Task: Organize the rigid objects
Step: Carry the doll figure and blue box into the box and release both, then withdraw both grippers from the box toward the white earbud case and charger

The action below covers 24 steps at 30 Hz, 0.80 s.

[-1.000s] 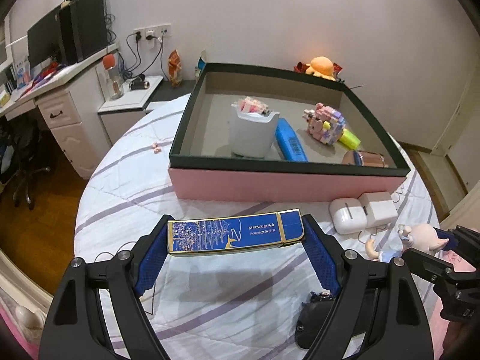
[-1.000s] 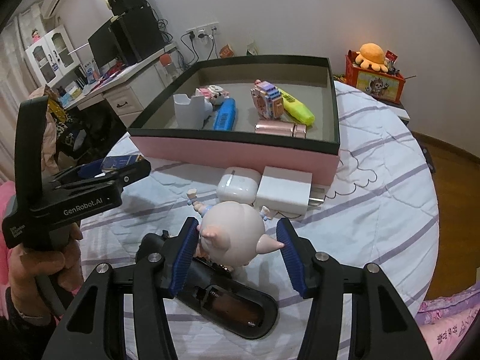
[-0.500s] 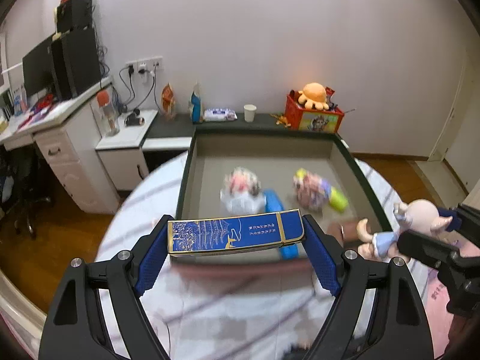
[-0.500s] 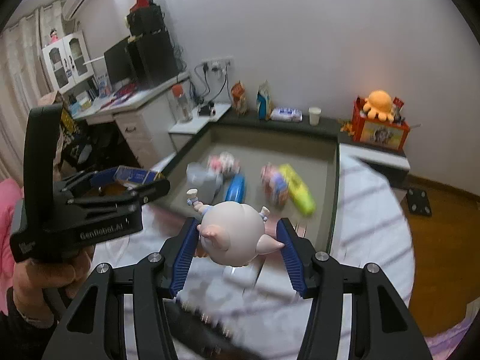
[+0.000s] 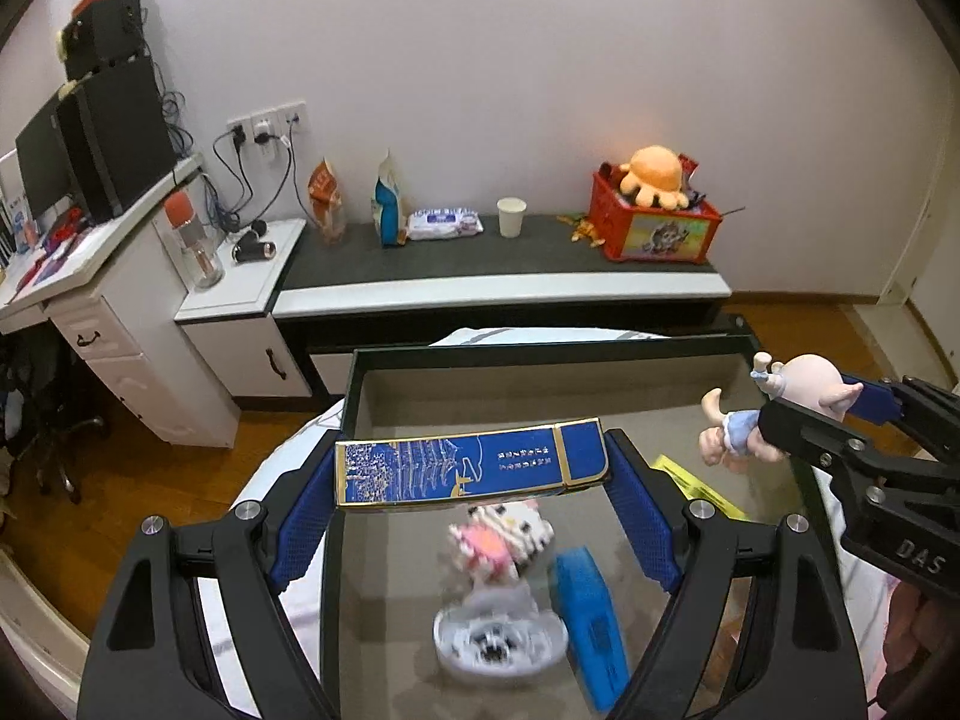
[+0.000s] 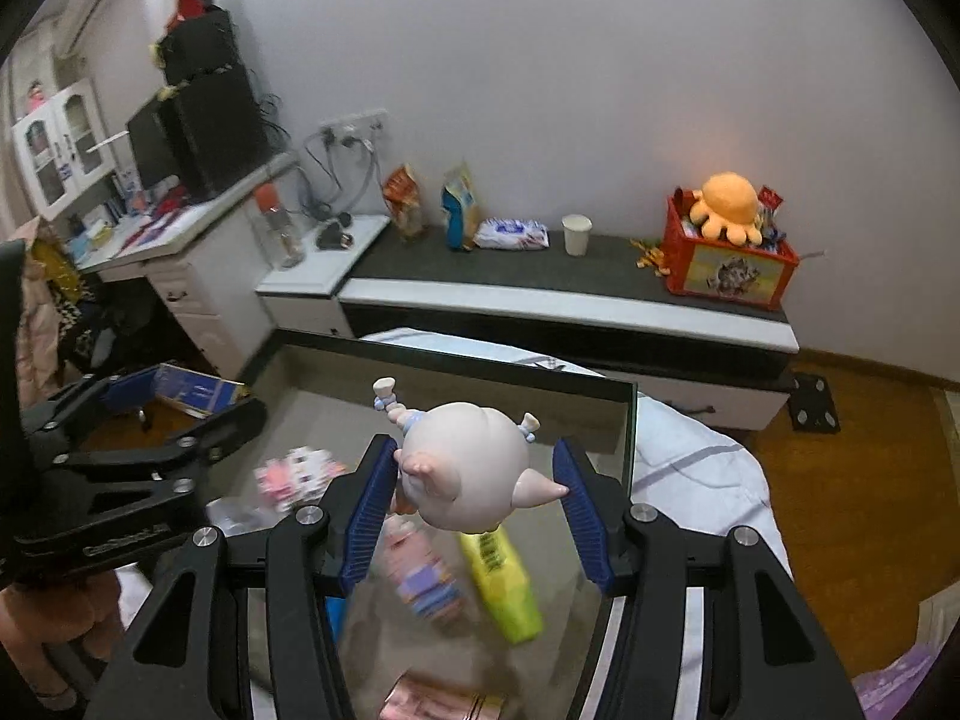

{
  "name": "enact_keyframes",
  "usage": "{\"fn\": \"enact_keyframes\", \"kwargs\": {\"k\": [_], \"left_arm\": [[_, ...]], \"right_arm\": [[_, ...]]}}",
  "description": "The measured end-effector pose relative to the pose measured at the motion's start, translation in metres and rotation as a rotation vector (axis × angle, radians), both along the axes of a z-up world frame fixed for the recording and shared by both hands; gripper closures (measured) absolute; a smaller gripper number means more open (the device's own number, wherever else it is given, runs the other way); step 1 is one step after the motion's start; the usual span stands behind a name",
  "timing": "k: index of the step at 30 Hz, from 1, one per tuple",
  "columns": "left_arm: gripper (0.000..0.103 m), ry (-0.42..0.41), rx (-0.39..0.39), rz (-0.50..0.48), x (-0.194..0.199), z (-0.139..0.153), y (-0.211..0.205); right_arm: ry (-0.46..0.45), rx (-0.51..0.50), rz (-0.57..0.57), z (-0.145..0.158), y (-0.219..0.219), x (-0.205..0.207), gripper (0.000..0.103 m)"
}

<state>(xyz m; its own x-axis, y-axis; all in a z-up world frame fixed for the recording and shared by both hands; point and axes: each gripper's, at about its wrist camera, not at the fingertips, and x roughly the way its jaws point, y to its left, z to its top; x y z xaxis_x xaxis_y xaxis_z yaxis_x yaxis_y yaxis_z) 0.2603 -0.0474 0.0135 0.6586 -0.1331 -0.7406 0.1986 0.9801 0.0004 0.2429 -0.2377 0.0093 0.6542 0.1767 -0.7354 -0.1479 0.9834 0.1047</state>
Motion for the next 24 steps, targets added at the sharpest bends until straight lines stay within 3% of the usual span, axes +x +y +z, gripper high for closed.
{"fn": "enact_keyframes", "kwargs": {"k": [6,12,15,24], "left_arm": [[0.018,0.054,0.022,-0.024,0.016,-0.024,-0.012],[0.017,0.112,0.070,-0.028,0.017,-0.036,-0.021],[0.008,0.097,0.081,-0.016,0.010,-0.032,-0.019],[0.002,-0.001,0.026,0.005,-0.033,0.006,-0.001]], "right_arm": [[0.060,-0.021,-0.007,-0.025,-0.001,0.020,0.048],[0.069,-0.057,-0.026,-0.029,0.000,0.023,0.046],[0.056,-0.067,-0.033,-0.022,0.000,0.018,0.022],[0.018,-0.062,-0.048,0.000,-0.001,-0.012,0.020]]}}
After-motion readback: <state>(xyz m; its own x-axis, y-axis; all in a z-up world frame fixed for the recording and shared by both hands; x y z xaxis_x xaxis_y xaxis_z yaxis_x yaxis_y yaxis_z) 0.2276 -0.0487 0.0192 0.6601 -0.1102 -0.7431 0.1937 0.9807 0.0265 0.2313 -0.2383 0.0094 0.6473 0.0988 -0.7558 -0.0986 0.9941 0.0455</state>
